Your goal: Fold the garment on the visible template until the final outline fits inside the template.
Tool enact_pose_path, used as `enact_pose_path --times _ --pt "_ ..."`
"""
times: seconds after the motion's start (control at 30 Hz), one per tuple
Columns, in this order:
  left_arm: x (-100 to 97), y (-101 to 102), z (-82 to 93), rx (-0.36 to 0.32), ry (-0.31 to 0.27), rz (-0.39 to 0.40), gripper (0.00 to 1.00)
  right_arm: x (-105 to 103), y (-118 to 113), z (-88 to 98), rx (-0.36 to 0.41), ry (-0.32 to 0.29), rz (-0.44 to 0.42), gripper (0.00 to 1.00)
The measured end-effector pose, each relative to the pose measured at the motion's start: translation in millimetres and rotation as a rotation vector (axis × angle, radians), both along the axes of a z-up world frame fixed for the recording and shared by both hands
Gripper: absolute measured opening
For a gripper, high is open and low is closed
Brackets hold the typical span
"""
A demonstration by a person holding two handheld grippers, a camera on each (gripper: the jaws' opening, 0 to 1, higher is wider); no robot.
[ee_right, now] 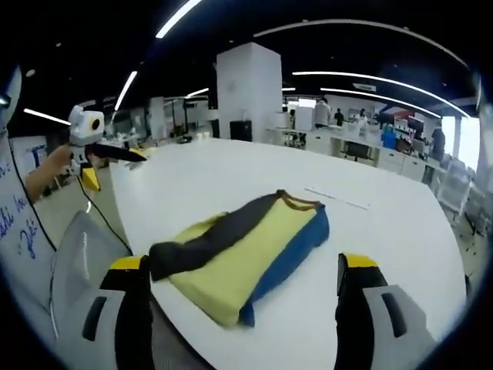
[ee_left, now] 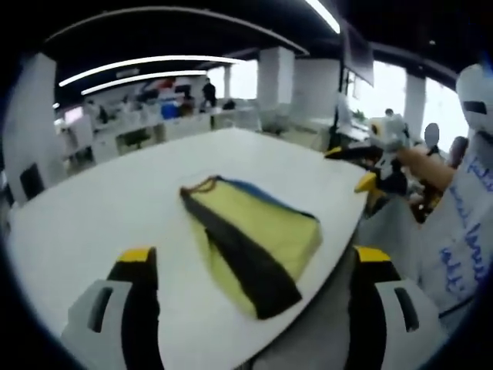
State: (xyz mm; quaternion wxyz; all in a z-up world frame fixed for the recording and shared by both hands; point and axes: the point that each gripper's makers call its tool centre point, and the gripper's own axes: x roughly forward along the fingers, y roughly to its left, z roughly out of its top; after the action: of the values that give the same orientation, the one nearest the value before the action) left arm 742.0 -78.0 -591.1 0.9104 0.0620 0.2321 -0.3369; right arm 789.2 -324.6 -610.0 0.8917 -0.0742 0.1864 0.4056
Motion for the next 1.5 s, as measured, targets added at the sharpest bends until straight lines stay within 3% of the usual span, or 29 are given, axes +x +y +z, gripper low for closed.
enact_pose_path --times 0.2,0.3,0.57,0.73,1.07,1.17,1.5 --pt "-4.9 -3.4 -6.7 -0.008 0.024 0.006 1.00 -3.0 -4.6 -1.9 0.004 0.011 -0.020 1.00" --pt "-8.0 -1.2 -15.2 0.029 0.037 0.014 1.00 -6.3 -7.1 -3.9 -0.007 0.012 -0.029 1.00" --pt "-23.6 -2.7 -28.0 0.043 0.075 0.034 0.99 -22.5 -7.6 -13.4 -0.003 0.054 -0.036 1.00" --pt "-27.1 -2.8 -25.3 -0.009 0.080 0.069 0.99 -32.3 -5.8 -11.7 -0.013 0.047 -0.036 1.00" --pt "-35.2 -0.8 -16.1 0.019 0.074 0.094 0.98 -41.3 -17.6 -7.9 -0.064 0.044 -0.072 1.00" --pt "-37.0 -2.4 -20.5 0.036 0.087 0.090 0.95 -42.1 -17.2 -5.8 -0.048 0.040 -0.087 1.00" --pt "-38.3 -9.0 -31.9 -0.008 0.127 0.097 0.95 -45.8 -16.9 -14.7 -0.064 0.061 -0.099 1.00"
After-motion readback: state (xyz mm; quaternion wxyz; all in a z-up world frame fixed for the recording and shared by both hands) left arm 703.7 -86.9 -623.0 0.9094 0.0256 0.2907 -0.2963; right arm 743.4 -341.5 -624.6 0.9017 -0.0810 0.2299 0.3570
